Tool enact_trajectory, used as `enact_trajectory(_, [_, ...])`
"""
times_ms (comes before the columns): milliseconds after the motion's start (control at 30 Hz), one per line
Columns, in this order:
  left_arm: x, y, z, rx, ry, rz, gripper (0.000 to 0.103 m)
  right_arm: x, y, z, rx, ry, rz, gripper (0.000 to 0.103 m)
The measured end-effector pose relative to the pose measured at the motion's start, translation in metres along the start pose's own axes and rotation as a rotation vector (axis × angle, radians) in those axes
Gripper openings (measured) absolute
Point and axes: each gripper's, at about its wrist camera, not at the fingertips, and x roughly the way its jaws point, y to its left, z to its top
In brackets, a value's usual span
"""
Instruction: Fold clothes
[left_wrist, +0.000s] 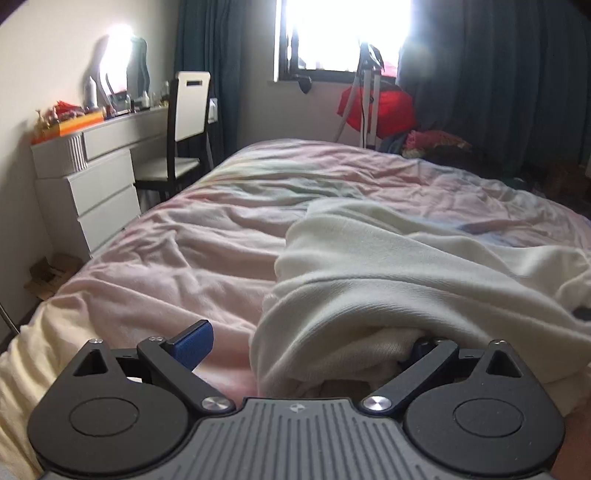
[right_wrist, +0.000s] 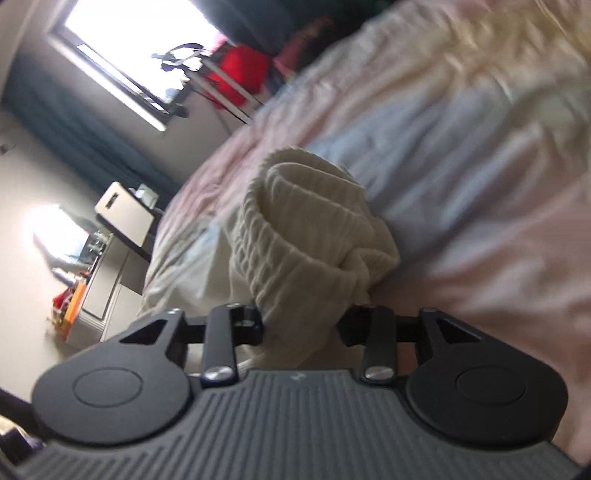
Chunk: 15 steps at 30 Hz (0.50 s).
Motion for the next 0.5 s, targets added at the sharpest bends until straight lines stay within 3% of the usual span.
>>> enact_trajectory(33, [0.0,0.001,-0.002,-0.013,0.012,-0.003,0.099,0.003,-0.006,0.0,0.024,0.015,-0.017,0.085])
enact_trajectory(67, [0.0,0.003,-0.002,-0.028,0.025,-0.01,0.099,0.003,-0.013,0.0,0.063,0.019,-0.005,0.088])
enact_trajectory(167, [0.0,0.011,-0.004,-0.078,0.079,-0.048,0.099,0.004,-0.014,-0.003,0.103,0.032,0.03,0.088])
enact_trajectory(300, [-0.005,0.023,-0.004,-0.135,0.116,-0.112,0.099,0.011,-0.006,-0.007,0.06,0.058,0.064,0.089])
enact_trajectory(433, [-0.014,0.04,-0.002,-0.208,0.146,-0.248,0.099,0.02,-0.002,-0.007,0.014,0.077,0.048,0.089])
enact_trajectory(500, [-0.014,0.056,0.003,-0.297,0.143,-0.323,0.099,0.025,-0.003,-0.009,0.015,0.085,0.047,0.089])
